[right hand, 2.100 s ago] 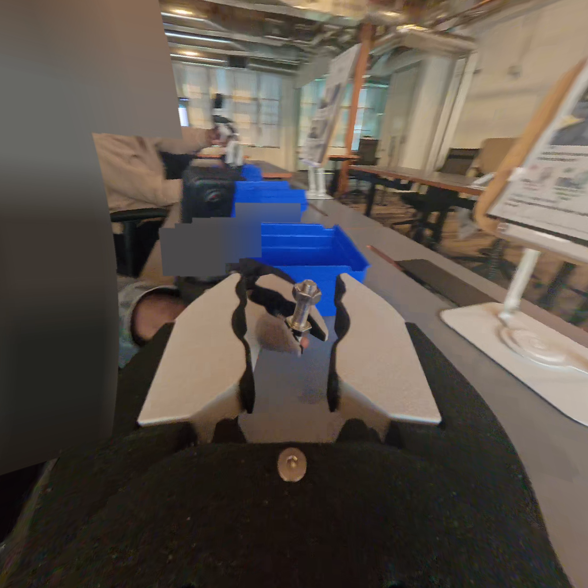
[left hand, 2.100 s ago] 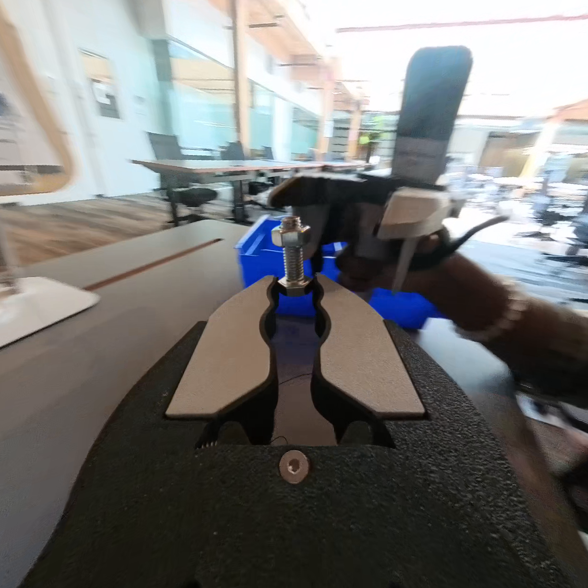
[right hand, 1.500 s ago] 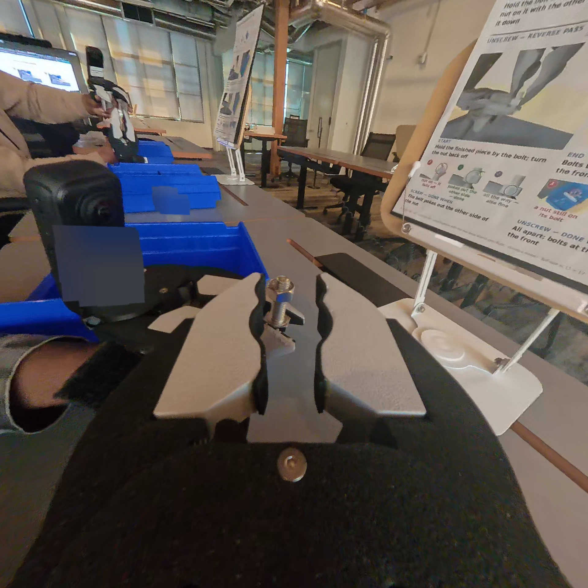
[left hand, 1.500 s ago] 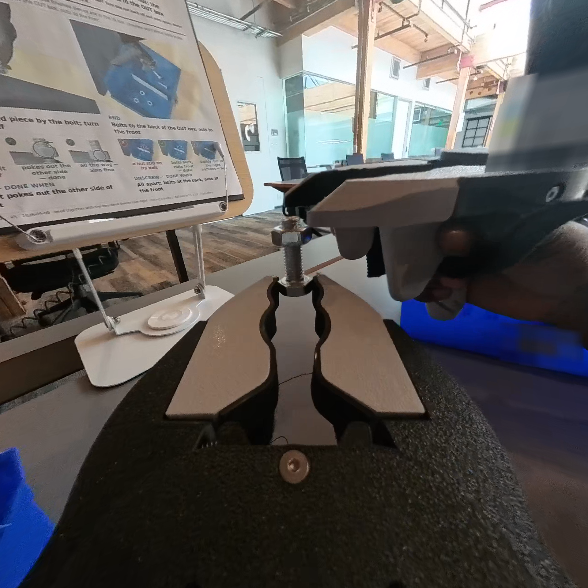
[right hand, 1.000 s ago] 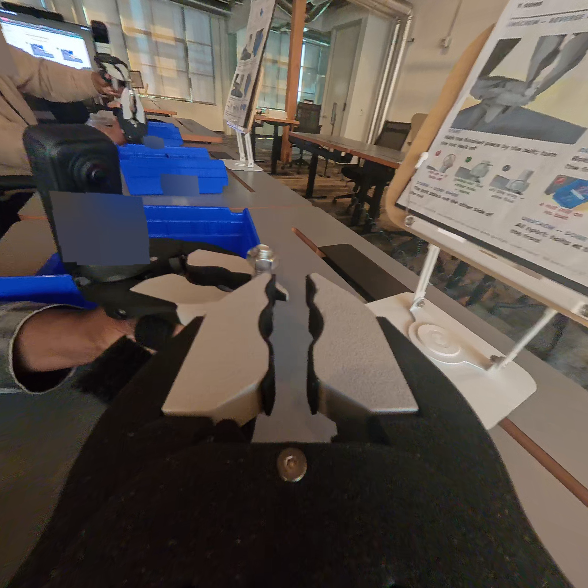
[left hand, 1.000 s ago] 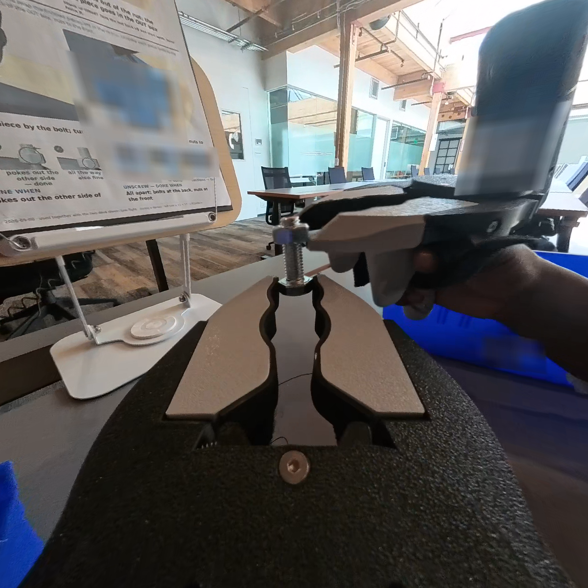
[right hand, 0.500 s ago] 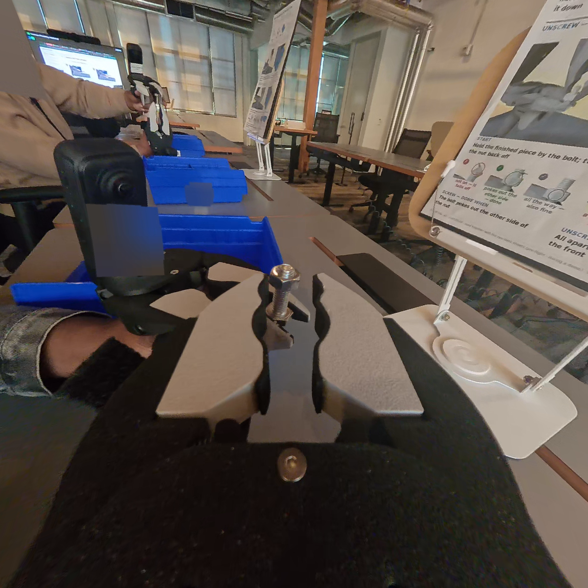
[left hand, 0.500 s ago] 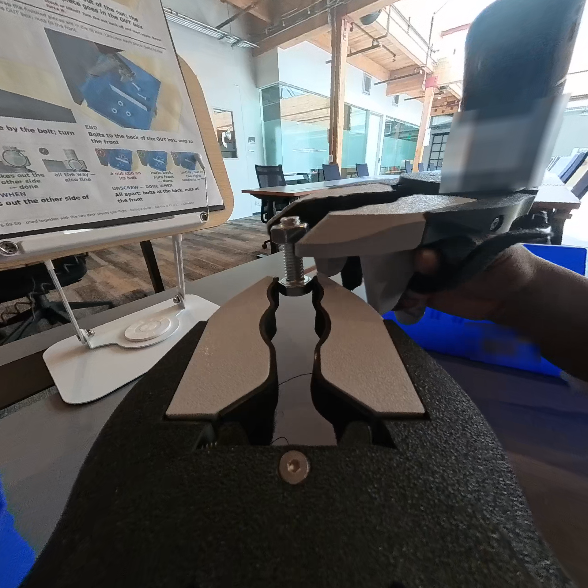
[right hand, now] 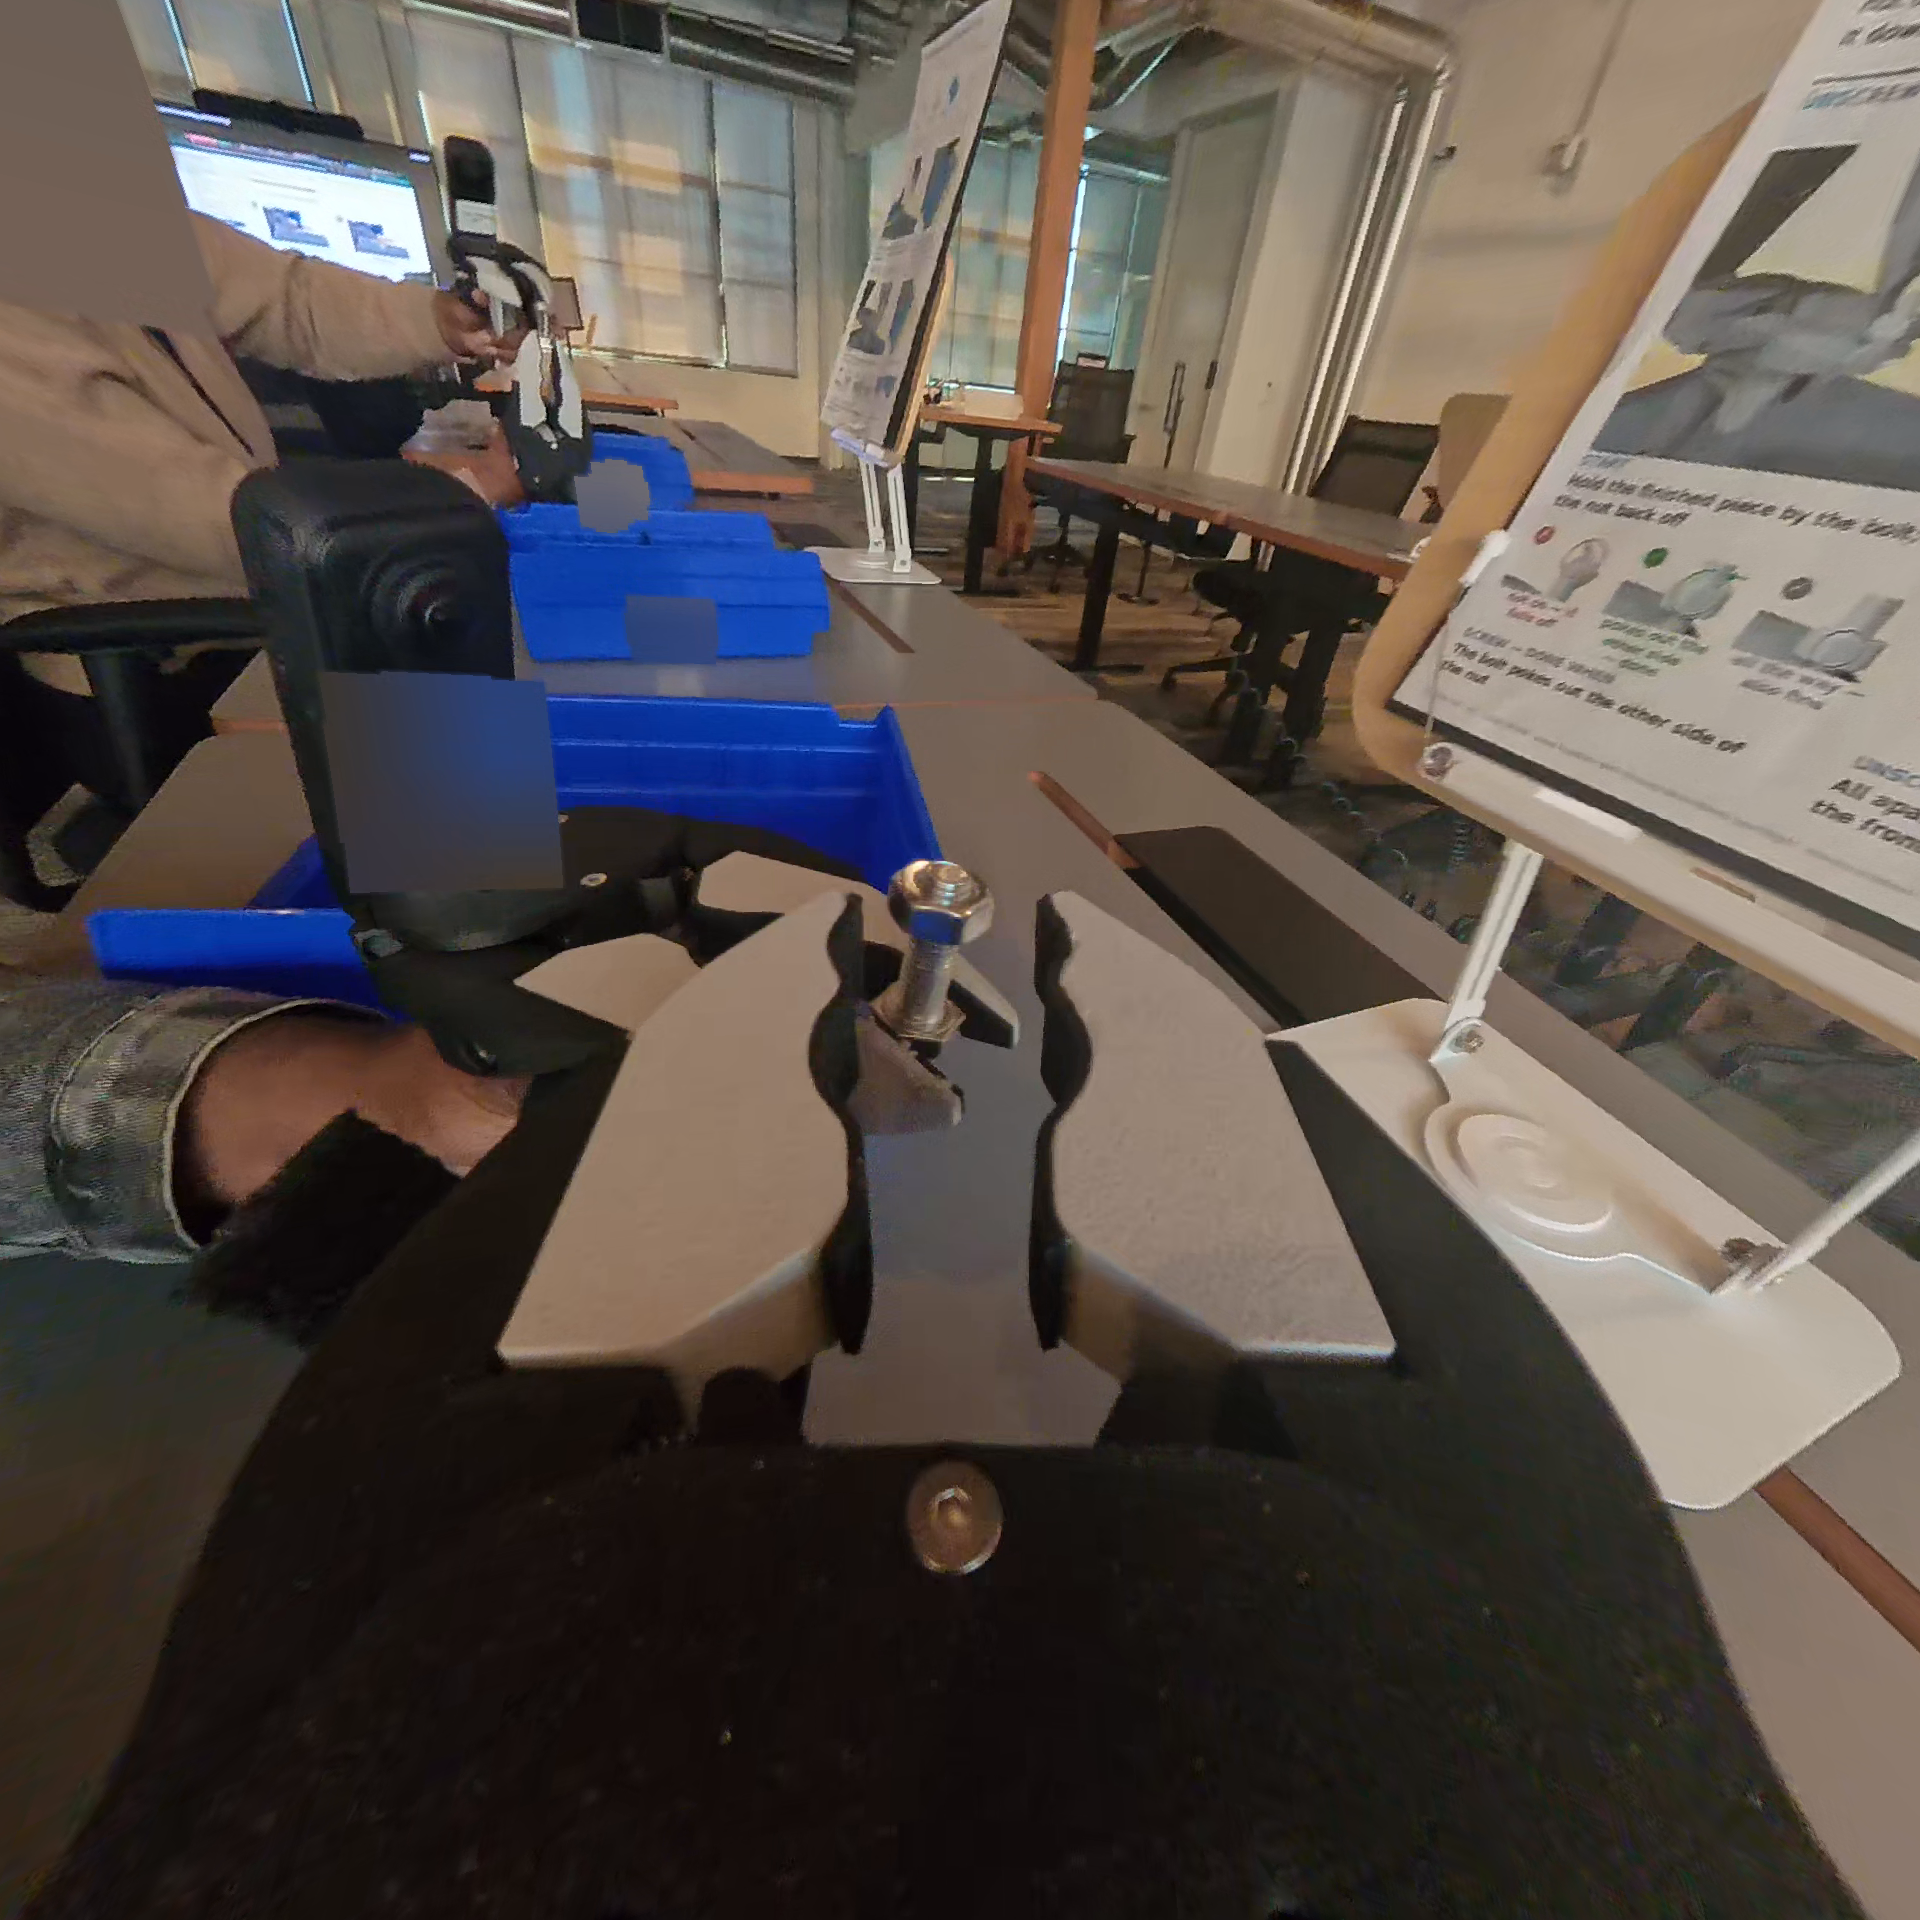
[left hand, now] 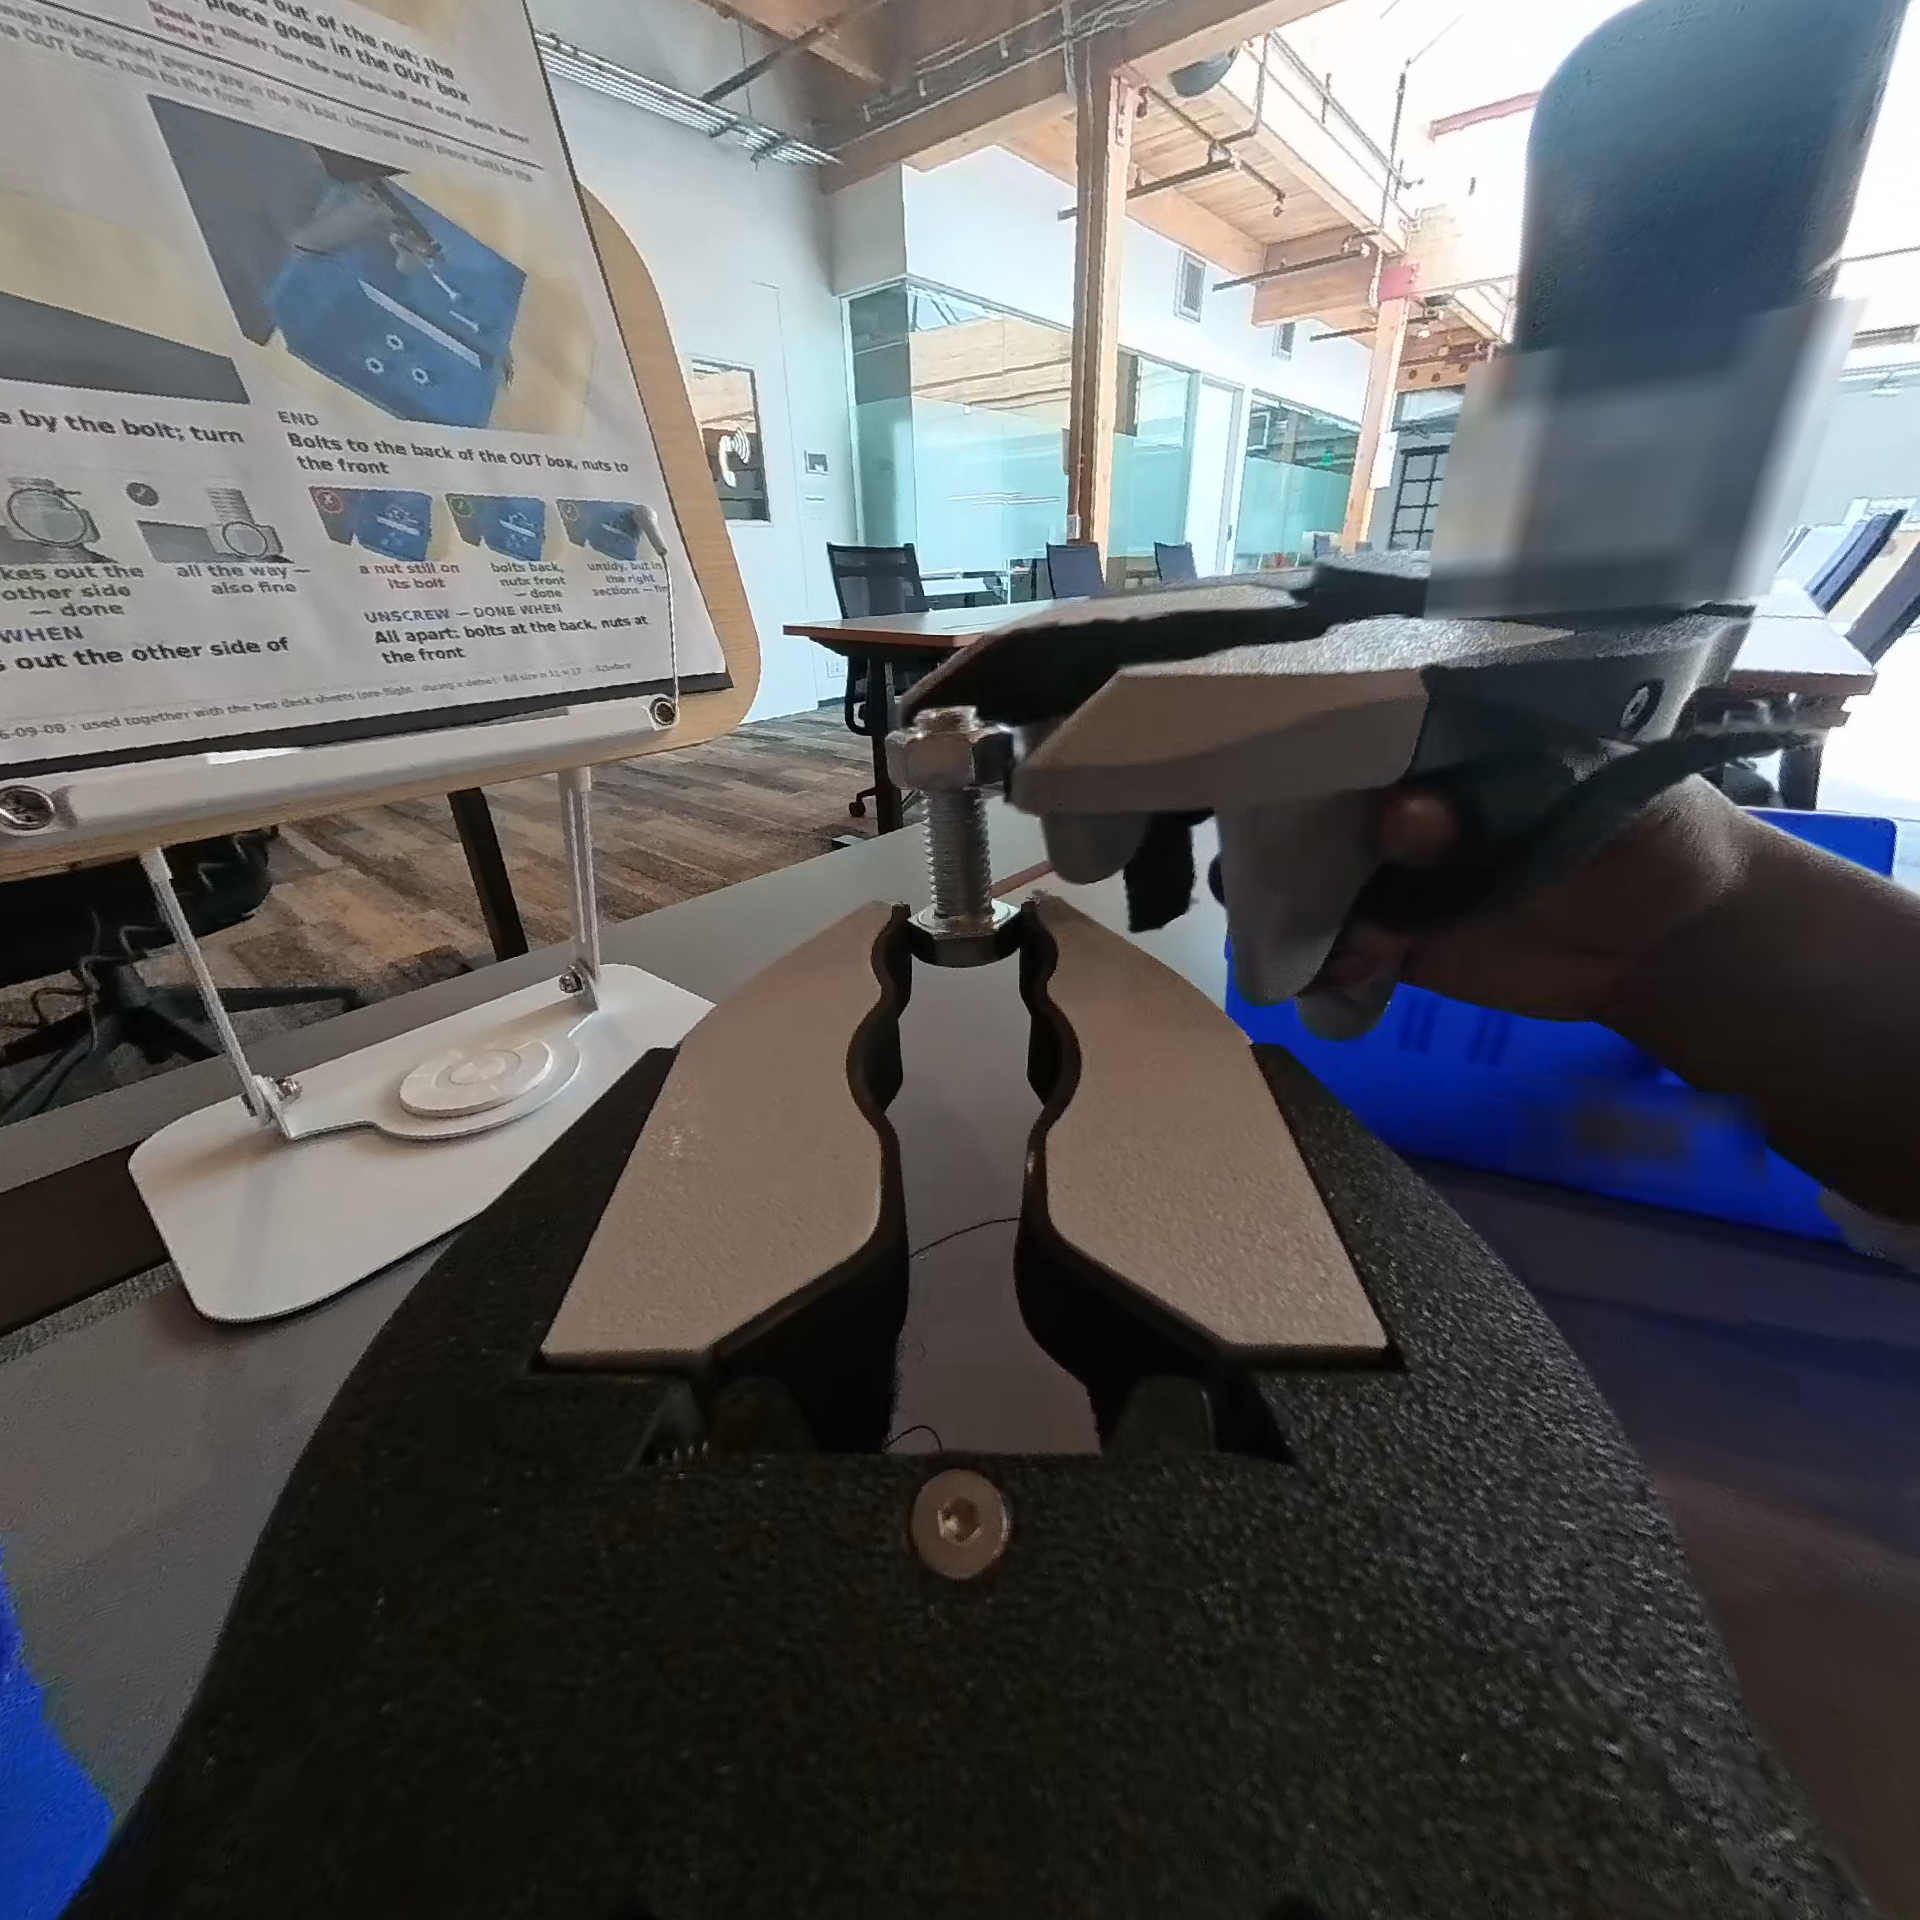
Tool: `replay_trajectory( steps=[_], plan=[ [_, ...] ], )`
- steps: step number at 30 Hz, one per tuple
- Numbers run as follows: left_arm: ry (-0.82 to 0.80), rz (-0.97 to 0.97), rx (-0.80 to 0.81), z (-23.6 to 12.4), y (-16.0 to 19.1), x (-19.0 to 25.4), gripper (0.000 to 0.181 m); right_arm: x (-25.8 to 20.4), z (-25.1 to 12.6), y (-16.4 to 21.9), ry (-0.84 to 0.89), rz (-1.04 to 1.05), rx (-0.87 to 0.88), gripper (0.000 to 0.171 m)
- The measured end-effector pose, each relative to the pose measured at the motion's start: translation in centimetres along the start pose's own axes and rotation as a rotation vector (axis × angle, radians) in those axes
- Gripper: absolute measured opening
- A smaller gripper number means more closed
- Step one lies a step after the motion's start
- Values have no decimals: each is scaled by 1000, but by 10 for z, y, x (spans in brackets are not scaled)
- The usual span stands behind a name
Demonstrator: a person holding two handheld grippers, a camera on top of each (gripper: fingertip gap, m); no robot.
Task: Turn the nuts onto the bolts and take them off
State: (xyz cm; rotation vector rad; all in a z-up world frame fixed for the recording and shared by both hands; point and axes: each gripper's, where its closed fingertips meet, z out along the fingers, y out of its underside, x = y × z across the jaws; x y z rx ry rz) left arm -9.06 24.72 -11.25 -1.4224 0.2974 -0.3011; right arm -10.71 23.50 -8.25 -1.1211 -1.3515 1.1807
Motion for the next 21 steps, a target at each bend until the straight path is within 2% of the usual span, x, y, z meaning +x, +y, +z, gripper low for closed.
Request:
replay_trajectory(
  steps=[6, 9, 12, 18, 21],
  plan=[
    [6, -2, 8, 0, -2, 2, 20, 1, -2, 0, -1, -12, 16, 19],
    [-6, -7, 17, -3, -4, -3, 20, 14, -13, -1, 47, -4, 32, 0],
    [-6, -9, 19, -3, -4, -4, 20, 16, -18, -8, 44, 11, 67, 0],
    [10, 0, 6, 0, -1, 2, 20, 0, -3, -4, 0, 0, 19, 30],
    [20, 5, 6, 1, -1, 6, 20, -4, 1, -3, -8, -3, 14, 26]
  ],
)
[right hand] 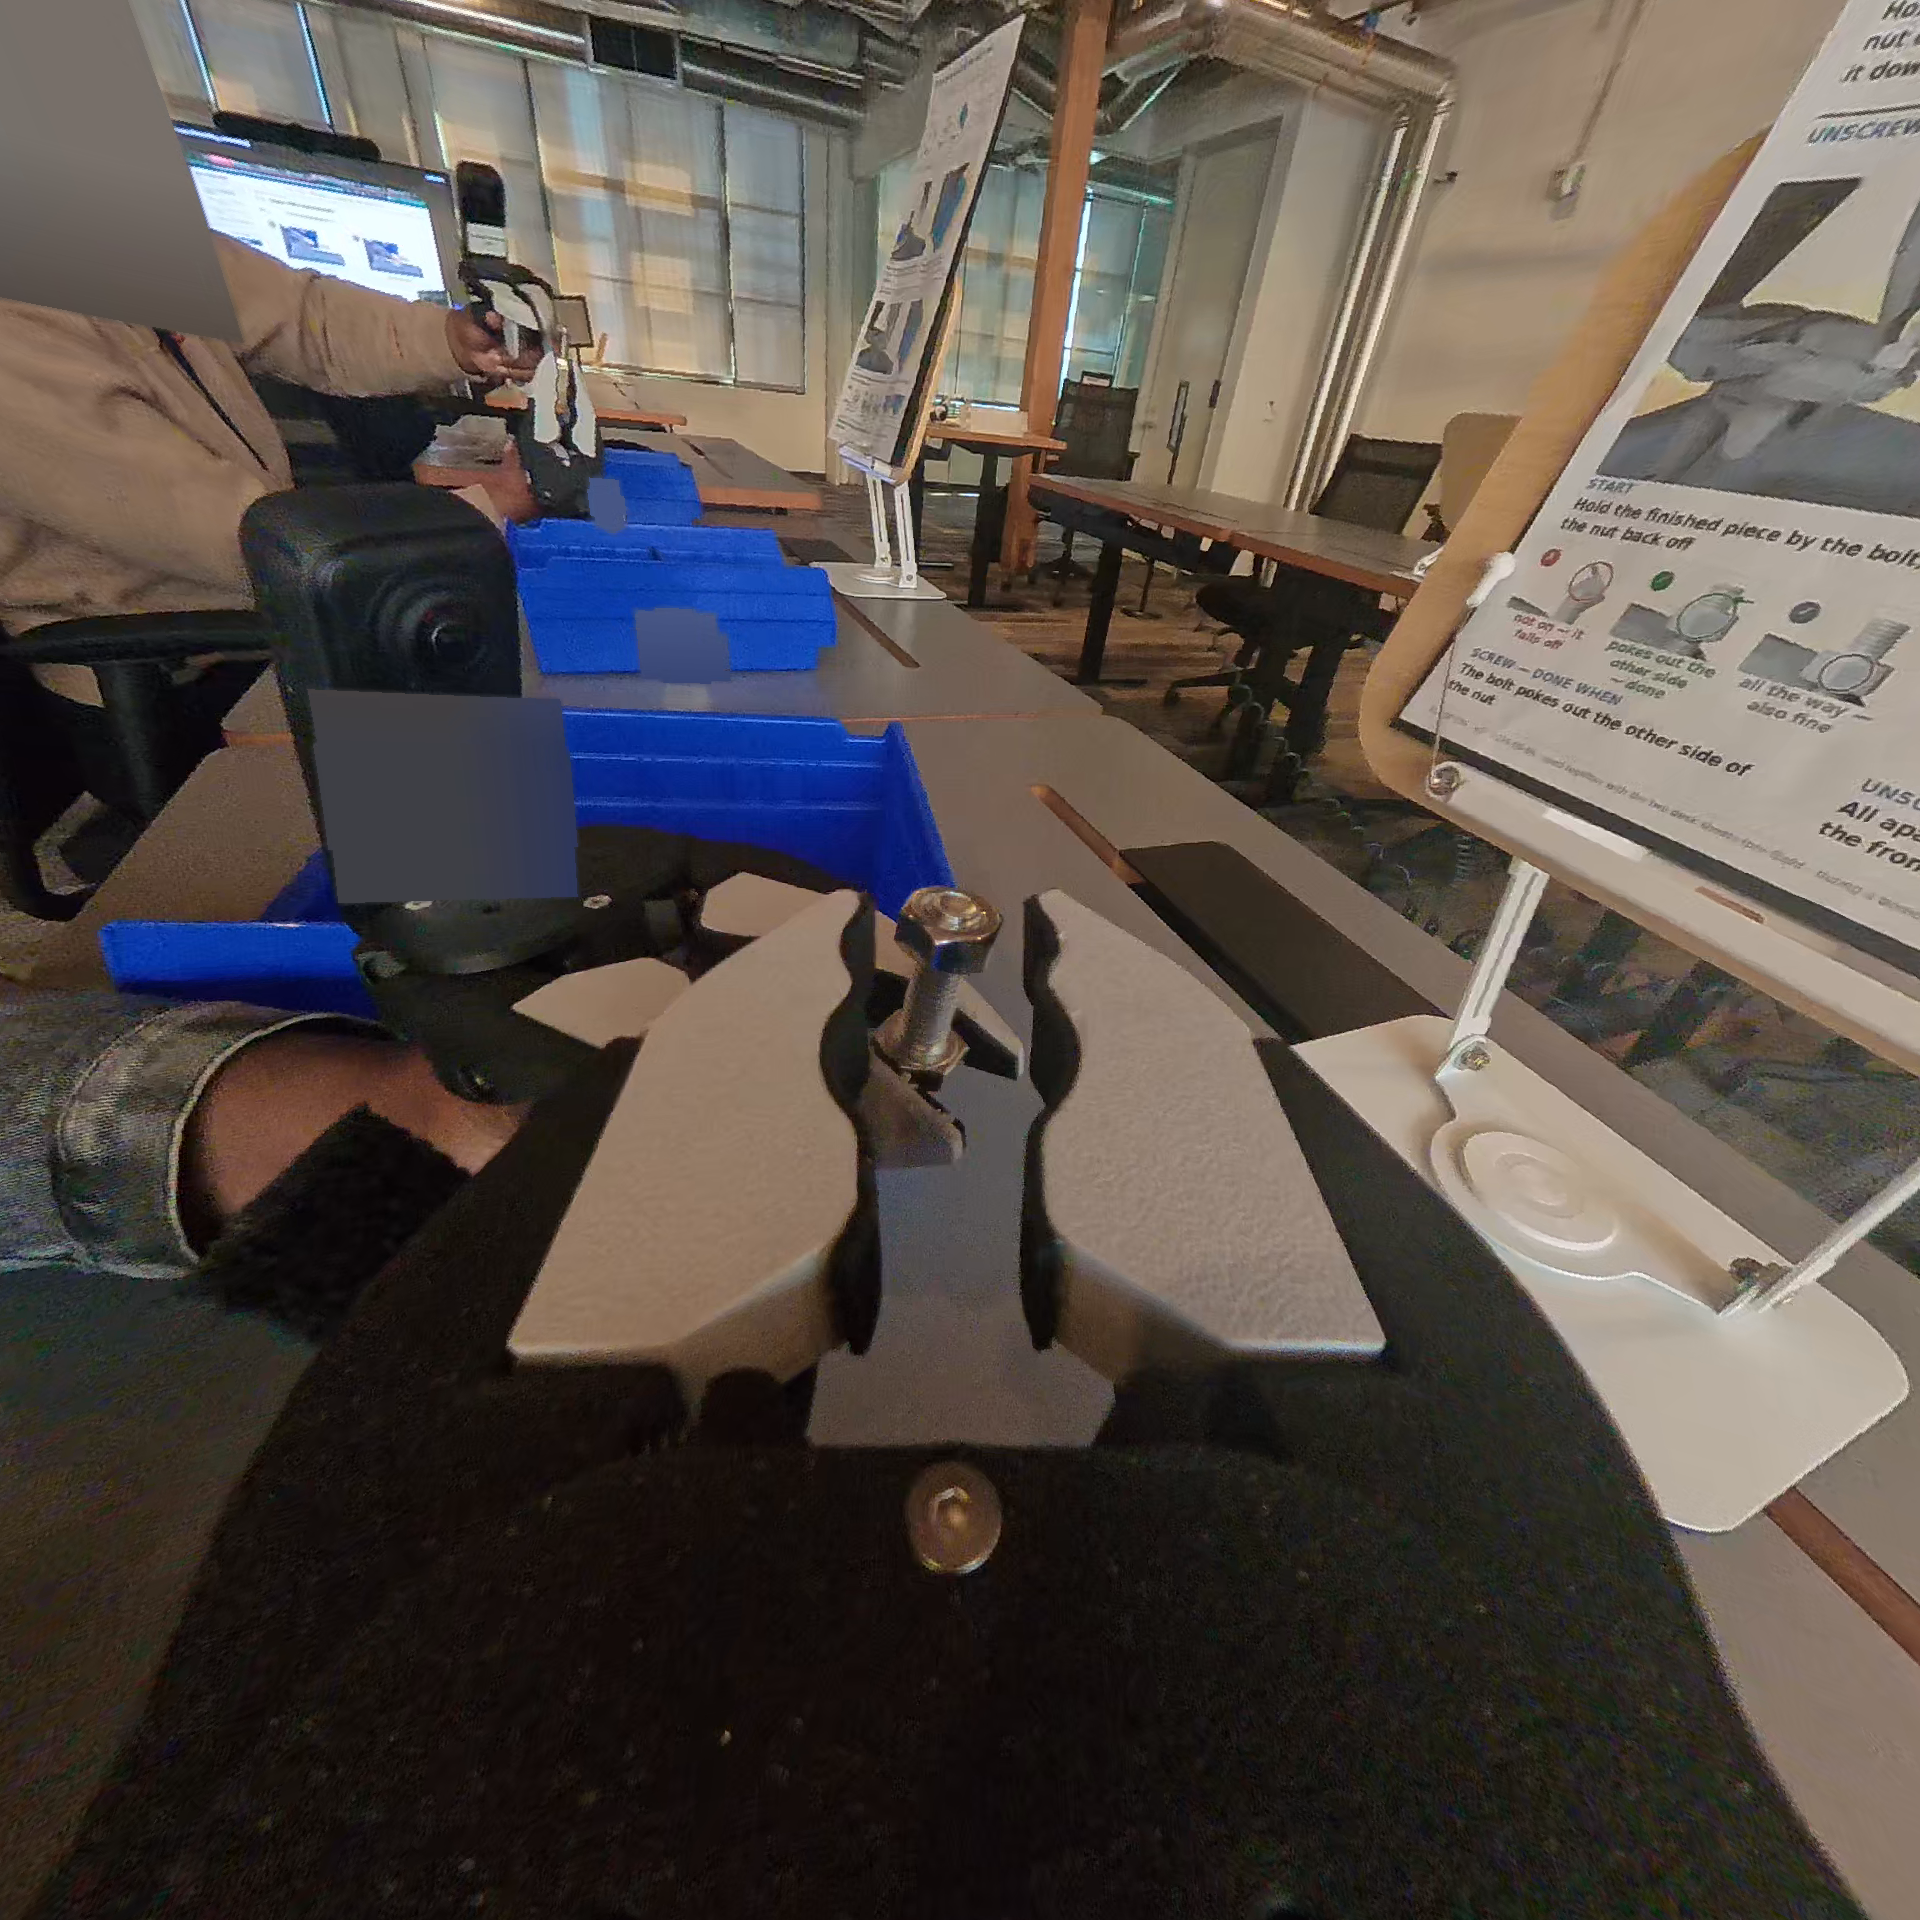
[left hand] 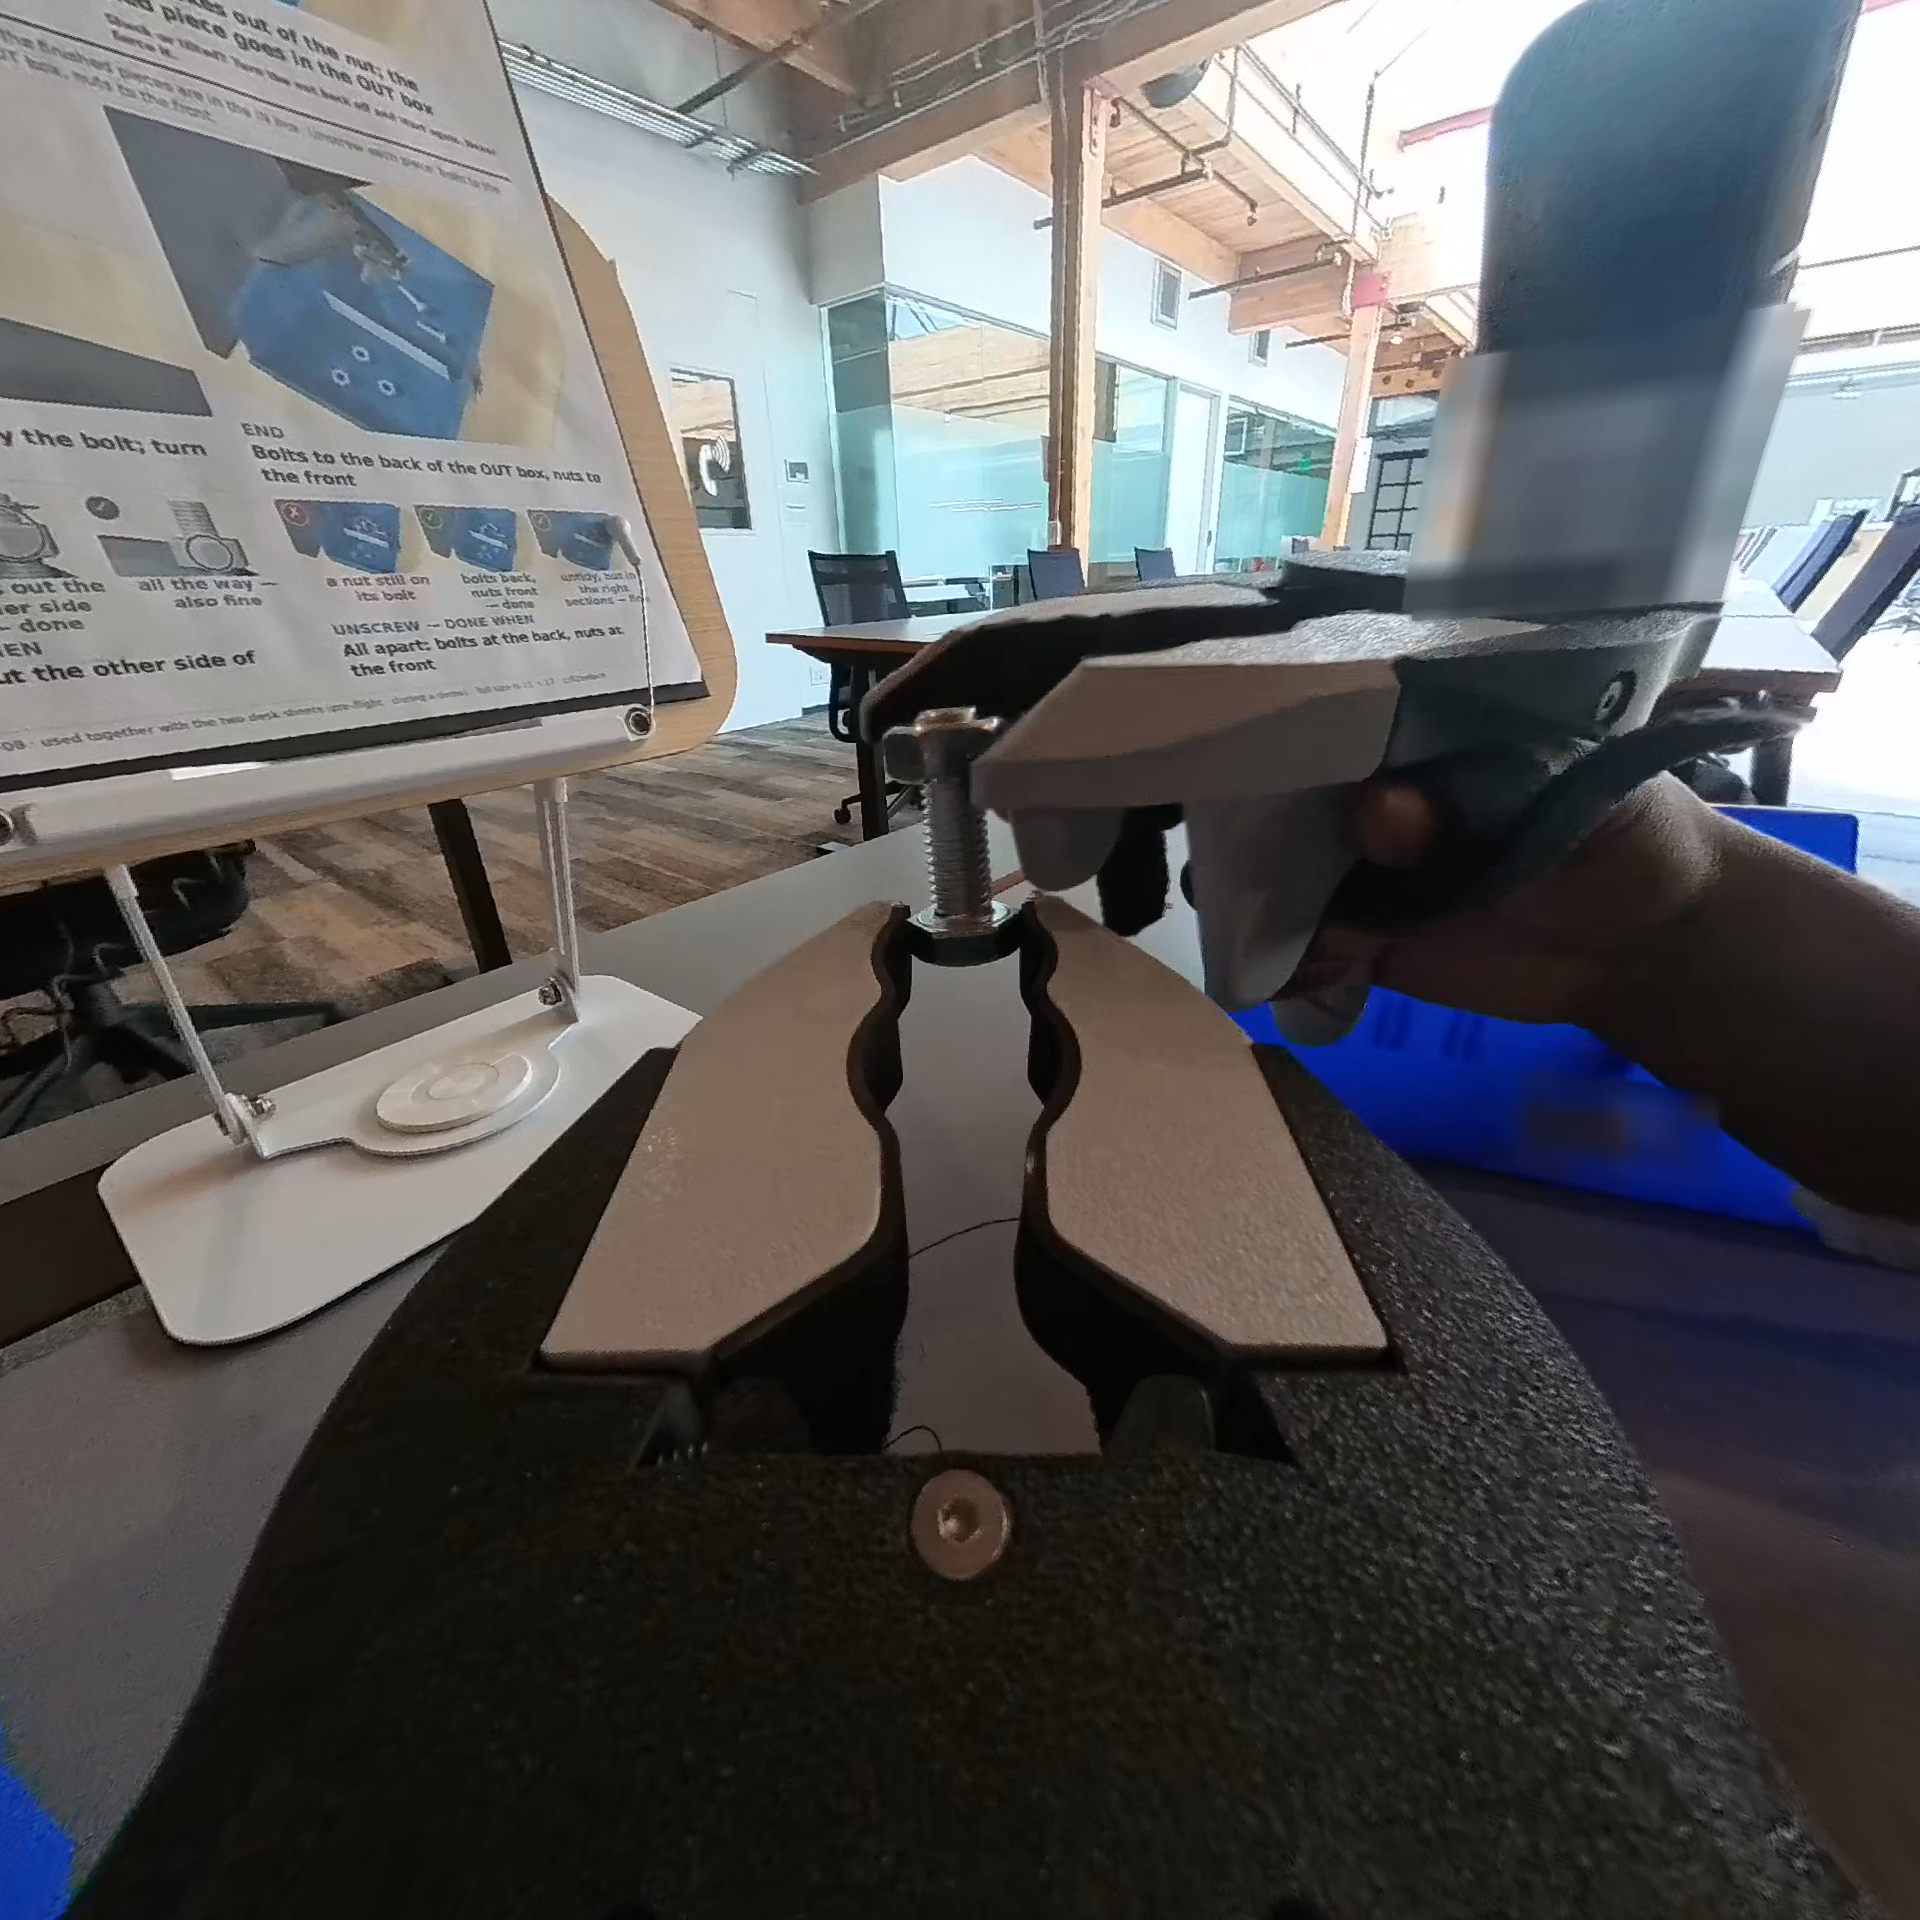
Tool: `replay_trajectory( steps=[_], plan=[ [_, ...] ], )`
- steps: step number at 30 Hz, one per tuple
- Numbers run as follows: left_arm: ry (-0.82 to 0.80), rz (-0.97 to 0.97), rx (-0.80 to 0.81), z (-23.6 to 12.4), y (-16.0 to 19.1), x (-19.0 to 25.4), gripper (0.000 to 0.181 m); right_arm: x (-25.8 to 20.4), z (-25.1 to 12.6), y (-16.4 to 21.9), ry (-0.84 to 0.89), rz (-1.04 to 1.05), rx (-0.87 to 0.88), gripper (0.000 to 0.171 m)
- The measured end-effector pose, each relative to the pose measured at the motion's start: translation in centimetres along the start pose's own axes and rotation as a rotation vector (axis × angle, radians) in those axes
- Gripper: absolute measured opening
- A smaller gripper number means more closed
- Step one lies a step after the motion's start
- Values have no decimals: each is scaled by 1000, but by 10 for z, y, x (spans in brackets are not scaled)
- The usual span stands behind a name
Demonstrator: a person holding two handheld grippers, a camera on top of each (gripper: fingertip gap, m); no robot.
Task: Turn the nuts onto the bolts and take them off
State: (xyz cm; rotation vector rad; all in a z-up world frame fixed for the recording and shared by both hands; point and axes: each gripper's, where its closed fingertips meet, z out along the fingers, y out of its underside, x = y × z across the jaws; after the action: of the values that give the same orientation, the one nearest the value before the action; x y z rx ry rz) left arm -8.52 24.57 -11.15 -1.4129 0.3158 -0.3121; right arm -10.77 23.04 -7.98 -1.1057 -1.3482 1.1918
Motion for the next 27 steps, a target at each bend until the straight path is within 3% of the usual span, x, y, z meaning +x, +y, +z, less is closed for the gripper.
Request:
replay_trajectory(
  steps=[5, 6, 7, 10, 16, 21, 23, 27],
  plan=[
    [-7, -4, 9, -3, -3, -2, 20, 7, -10, -1, 13, -5, 12, 19],
    [-11, -8, 12, -3, -4, -3, 20, 13, -13, -1, 35, 0, 14, 4],
    [-10, -11, 18, -3, -5, -4, 20, 18, -17, -2, 59, -5, 27, 0],
    [-9, -13, 21, -4, -5, -5, 20, 18, -20, -6, 48, 4, 57, 0],
    [5, -14, 21, -2, -3, -1, 20, 2, -7, -6, -11, 10, 34, 22],
    [22, -15, 43, -4, -9, 3, 20, 3, -10, -5, -14, -8, 27, 19],
    [20, -23, 57, -5, -11, 2, 19, 10, -16, -4, 9, -10, 25, 0],
    [24, -17, 68, -7, -15, 1, 19, 16, -26, -12, 20, 18, 70, 3]
  ],
)
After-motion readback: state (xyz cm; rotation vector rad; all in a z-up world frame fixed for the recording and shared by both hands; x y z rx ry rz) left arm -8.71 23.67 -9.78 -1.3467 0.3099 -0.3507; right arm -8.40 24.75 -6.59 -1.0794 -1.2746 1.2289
